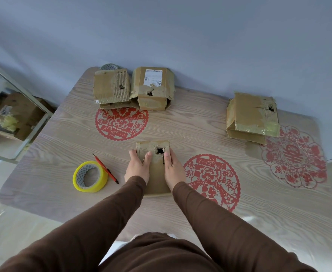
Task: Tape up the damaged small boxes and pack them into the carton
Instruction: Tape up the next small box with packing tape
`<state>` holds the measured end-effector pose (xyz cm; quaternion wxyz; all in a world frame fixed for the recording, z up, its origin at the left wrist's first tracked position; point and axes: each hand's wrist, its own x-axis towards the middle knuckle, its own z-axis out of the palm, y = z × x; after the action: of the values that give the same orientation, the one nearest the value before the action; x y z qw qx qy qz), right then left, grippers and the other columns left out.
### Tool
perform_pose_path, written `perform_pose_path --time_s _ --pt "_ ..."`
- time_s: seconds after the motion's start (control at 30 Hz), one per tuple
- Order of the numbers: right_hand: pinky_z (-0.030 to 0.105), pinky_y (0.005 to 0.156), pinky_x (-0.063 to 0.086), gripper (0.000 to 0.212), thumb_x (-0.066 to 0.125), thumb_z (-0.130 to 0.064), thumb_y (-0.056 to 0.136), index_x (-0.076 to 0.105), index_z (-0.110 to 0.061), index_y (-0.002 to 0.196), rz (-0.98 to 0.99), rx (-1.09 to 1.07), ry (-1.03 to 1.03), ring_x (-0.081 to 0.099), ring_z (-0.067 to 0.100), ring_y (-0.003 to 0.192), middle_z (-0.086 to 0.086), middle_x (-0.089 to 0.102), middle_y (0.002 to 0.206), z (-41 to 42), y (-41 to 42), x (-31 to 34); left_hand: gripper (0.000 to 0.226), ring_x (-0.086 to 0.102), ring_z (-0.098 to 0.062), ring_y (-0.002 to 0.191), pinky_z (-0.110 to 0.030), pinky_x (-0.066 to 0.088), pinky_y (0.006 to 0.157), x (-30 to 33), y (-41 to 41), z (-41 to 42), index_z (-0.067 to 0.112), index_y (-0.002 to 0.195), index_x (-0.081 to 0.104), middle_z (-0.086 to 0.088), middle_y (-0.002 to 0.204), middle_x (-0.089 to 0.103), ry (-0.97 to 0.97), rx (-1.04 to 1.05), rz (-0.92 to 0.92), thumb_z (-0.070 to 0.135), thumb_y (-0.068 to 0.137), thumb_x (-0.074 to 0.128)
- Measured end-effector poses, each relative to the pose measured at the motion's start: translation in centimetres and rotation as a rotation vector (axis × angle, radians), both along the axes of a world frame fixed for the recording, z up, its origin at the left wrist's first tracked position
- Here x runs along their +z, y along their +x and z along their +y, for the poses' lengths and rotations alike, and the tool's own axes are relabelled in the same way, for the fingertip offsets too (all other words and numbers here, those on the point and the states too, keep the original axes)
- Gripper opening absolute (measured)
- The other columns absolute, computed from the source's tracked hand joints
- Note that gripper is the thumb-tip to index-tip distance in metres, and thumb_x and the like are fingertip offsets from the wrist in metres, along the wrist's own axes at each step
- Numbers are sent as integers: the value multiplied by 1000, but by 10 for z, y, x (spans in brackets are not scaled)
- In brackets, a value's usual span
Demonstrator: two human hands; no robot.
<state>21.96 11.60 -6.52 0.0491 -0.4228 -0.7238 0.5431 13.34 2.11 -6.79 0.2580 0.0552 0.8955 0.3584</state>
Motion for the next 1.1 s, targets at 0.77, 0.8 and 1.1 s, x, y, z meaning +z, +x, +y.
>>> perform_pose_path --time_s 0.77,0.8,1.1 --pt "28 116 33 54 38 -7 104 30 -17 156 87 514 39 41 15 141 4 43 155 -105 -66 35 89 32 -29 143 -44 40 111 -9 -49 -131 19 152 28 -3 160 12 -176 105 194 25 79 77" --pt "32 119 29 57 37 -6 104 25 -16 159 -27 509 -56 35 19 146 5 35 160 -111 -74 28 94 29 -28 147 -43 38 114 -9 -55 -131 20 157 20 0 165 1 -253 18 169 30 81 76" --pt "40 106 45 44 43 -14 97 52 -21 140 -309 522 -219 57 33 124 12 62 133 -131 -101 -11 50 57 -28 114 -37 47 95 -10 -77 -131 14 130 56 -1 138 44 -288 -173 180 30 85 70"
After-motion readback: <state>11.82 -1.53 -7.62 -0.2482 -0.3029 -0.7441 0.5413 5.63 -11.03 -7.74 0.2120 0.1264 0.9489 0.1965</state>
